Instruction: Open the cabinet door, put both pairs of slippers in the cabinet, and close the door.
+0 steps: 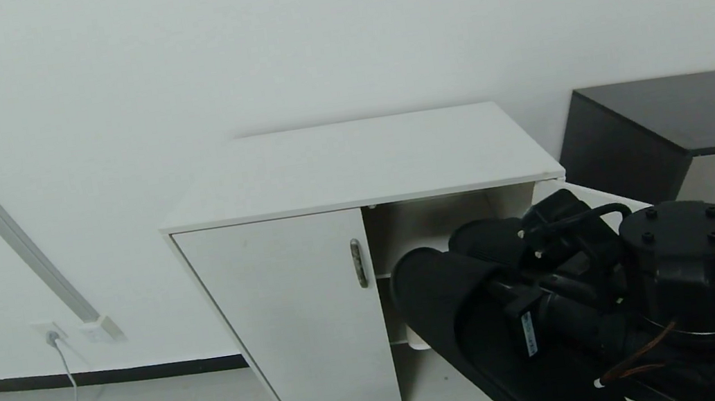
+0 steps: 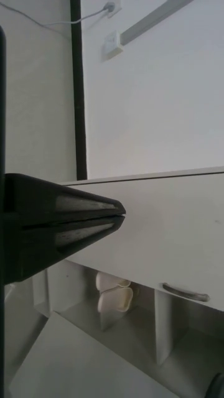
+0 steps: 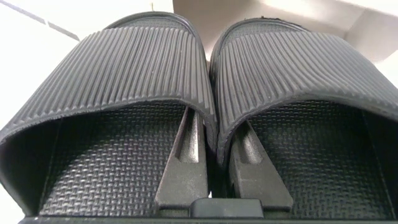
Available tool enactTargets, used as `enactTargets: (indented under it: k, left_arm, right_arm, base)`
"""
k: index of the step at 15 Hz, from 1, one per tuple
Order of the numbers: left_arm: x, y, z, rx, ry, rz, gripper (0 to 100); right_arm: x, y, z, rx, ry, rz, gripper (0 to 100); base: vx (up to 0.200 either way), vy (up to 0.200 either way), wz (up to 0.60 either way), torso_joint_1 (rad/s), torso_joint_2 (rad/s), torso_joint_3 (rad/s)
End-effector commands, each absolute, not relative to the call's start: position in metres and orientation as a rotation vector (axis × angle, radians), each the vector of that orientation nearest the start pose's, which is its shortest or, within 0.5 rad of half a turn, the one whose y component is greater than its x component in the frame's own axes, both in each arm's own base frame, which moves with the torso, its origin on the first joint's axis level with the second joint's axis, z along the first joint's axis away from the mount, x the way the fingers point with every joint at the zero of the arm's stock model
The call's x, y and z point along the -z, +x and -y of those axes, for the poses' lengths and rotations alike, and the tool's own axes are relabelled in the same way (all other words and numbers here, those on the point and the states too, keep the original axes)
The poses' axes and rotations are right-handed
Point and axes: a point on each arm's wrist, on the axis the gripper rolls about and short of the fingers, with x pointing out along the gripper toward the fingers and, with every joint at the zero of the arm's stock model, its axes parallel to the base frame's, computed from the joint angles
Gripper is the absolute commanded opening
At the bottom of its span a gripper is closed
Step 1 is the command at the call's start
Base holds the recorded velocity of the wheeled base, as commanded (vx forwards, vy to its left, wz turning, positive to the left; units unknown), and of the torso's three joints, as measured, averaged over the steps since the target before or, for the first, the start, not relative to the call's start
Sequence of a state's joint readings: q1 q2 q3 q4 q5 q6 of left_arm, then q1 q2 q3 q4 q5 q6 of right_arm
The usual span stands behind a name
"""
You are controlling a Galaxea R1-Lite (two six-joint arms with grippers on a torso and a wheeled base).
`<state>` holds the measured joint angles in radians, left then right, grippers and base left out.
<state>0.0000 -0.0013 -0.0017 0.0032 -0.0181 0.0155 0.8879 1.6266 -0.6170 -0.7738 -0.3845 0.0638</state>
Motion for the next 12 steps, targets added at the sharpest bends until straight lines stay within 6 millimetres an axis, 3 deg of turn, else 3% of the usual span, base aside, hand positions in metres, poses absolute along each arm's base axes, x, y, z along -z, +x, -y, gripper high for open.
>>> enactTargets:
  k: [1,12]
  left_arm:
    - [-0.0756,-0.0229,0.0004,0.018,0.015,-0.001,0]
    - [-0.0756,-0.0229,0.0004,0.017,0.015,-0.001,0]
  right_arm:
    - [-0.1672,0.1774,-0.2056,-0.497,-0.081,-0.210,0]
    - [-0.1597,0.1809,-0.2079,-0.491,-0.096,-0.233,0]
  base:
    - [0.000,0.000,0.00,-0.203,0.54,0.320]
    - [0.000,0.000,0.00,-0.162,0.49,0.322]
